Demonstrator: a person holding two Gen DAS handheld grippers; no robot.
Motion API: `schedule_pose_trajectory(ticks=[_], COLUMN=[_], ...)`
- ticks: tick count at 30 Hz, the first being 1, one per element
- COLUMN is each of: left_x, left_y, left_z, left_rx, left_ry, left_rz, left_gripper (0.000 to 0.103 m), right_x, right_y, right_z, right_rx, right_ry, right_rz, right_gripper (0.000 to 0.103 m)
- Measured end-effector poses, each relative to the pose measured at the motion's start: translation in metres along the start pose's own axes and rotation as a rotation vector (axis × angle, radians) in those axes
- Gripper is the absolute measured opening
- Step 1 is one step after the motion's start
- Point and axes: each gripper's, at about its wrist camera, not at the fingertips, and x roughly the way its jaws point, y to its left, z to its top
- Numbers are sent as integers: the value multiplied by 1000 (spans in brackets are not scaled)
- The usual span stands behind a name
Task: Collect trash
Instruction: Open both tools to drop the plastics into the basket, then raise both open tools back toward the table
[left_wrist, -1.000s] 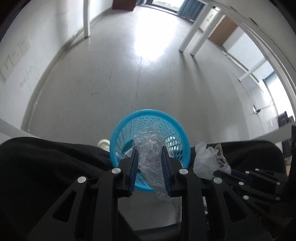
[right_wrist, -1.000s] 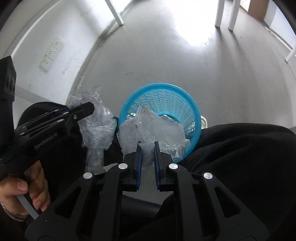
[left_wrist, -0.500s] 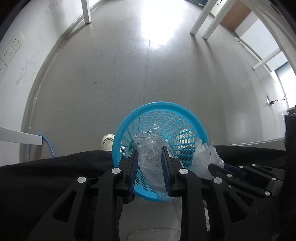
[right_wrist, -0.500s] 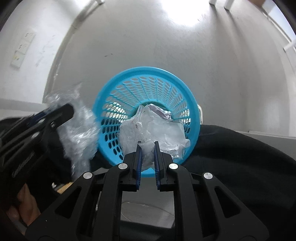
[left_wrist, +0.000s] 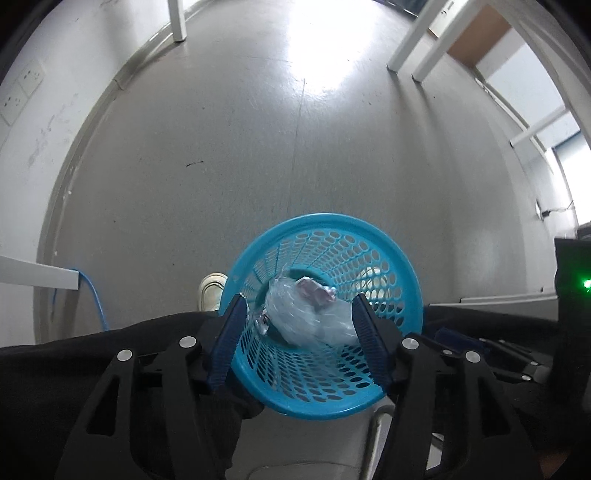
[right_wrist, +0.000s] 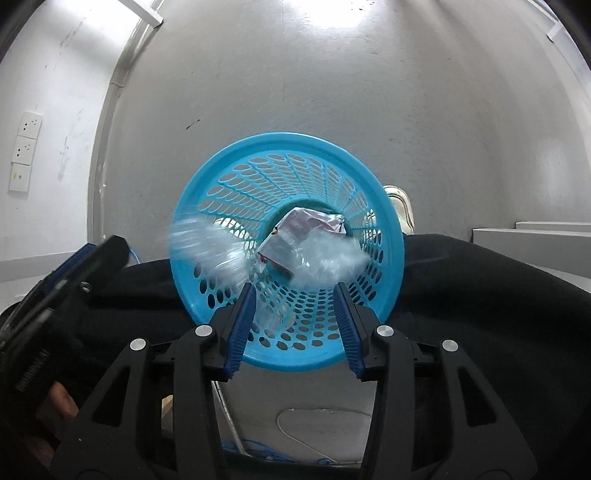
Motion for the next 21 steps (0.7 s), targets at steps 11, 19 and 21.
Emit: schedule_pose_trajectory(ticks=[11, 19, 21], left_x=[-16, -57, -69], left_y=[-4, 9, 9], left_z=[-11, -31, -40], left_rx=[4, -39, -38], left_ry=[-15, -84, -109], left_rz=[24, -20, -28], left_gripper=[59, 60, 61], right_x=[-29, -77, -92], right_y=[17, 27, 26], right_z=[-20, -51, -57], right_rx=[-95, -171, -172], right_ry=[-79, -175, -224], right_rz=[-55, 7, 9], right_gripper=[48, 59, 62])
